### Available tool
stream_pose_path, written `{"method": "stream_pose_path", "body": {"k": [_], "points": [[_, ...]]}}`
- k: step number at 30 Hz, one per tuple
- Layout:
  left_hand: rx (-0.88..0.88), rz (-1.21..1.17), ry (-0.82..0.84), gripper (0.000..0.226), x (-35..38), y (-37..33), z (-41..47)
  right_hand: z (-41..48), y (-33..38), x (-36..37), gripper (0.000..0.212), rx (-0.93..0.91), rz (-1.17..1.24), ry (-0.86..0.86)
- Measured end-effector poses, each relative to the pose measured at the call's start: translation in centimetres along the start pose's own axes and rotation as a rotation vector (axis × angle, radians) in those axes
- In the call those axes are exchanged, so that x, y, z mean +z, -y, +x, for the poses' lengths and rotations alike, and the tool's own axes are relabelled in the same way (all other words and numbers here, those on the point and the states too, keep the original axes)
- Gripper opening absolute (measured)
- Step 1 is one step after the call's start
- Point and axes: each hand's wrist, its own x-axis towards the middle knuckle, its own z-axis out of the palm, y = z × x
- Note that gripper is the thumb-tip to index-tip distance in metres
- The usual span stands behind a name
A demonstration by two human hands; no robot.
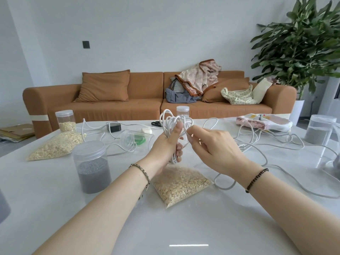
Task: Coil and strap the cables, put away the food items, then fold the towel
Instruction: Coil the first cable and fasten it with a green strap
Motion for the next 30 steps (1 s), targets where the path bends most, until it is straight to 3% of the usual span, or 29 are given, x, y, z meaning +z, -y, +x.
{"method": "stream_pose_path", "body": {"k": [6, 11, 17, 23, 30], "points": [[0.028, -0.252, -0.057, 0.090, 0.5, -0.6, 0.1, 0.1, -0.2, 0.1, 0.015, -0.038, -0.106, 0.047], [0.066, -0.416, -0.108, 0.053, -0.1, -1.0, 0.2, 0.0, -0.6, 0.2, 0.016, -0.049, -0.098, 0.099], [0.087, -0.501, -0.129, 0.050, -0.1, -1.4, 0.3, -0.1, -0.9, 0.3, 0.015, 0.107, 0.073, 0.105], [0.107, -0.374, -0.119, 0.030, -0.1, -1.2, 0.1, -0.1, -0.9, 0.6, 0.021, 0.047, -0.054, -0.051], [0.093, -0.182, -0.089, 0.057, -0.2, -0.8, 0.0, 0.1, -0.3, 0.6, 0.024, -0.054, -0.120, -0.143]]}}
